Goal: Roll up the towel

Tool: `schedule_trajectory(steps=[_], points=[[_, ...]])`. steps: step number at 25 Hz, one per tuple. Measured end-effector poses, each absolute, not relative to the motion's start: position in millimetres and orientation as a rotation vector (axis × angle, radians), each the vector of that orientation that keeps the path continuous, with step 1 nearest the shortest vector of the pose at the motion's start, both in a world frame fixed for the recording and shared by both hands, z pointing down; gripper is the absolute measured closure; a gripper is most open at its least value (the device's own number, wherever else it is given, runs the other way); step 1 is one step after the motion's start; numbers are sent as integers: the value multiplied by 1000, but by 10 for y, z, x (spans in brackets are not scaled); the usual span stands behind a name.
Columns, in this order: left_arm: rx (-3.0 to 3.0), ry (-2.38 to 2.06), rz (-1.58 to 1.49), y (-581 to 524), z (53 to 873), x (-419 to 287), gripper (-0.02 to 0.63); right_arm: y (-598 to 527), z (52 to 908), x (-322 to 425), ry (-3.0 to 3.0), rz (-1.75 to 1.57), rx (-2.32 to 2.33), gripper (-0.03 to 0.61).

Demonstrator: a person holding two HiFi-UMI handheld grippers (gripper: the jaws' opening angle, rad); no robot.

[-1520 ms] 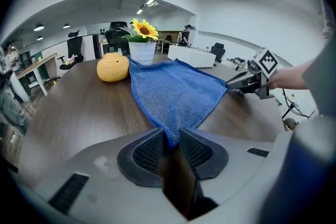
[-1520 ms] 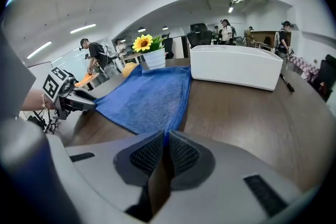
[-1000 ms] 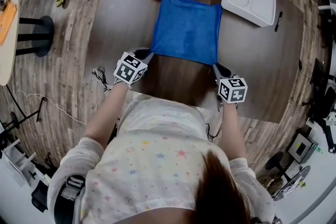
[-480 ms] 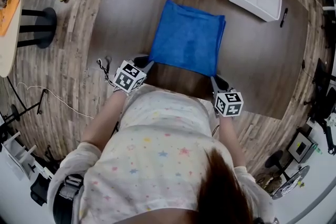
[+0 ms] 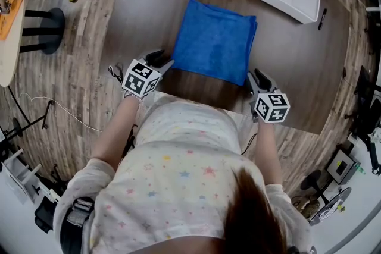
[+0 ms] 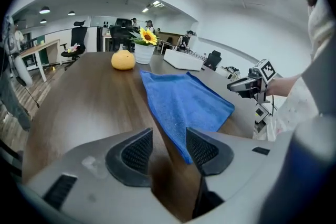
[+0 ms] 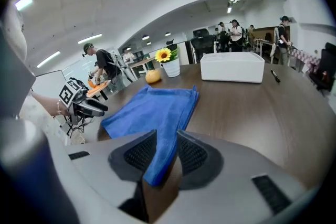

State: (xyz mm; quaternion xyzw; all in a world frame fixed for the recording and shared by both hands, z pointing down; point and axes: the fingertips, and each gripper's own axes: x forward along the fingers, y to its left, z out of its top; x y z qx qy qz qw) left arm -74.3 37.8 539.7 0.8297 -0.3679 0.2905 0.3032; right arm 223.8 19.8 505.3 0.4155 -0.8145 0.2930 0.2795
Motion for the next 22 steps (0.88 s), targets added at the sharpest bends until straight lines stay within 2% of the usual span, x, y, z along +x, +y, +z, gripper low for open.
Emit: schedule_trajectory(steps=[9,18,22], points=[[2297,-1122,754,-525,5244,-820,436,-851,4961,2161,-2228,616,1163,460],[2328,-1243,719,-1427,5255,-780,437,-1550,5236,2081,-2217,652,1227,463],[2296,-1277,702,-1710,5319,-769,458,-1740,5351,2051,-2196,677,1219,471]])
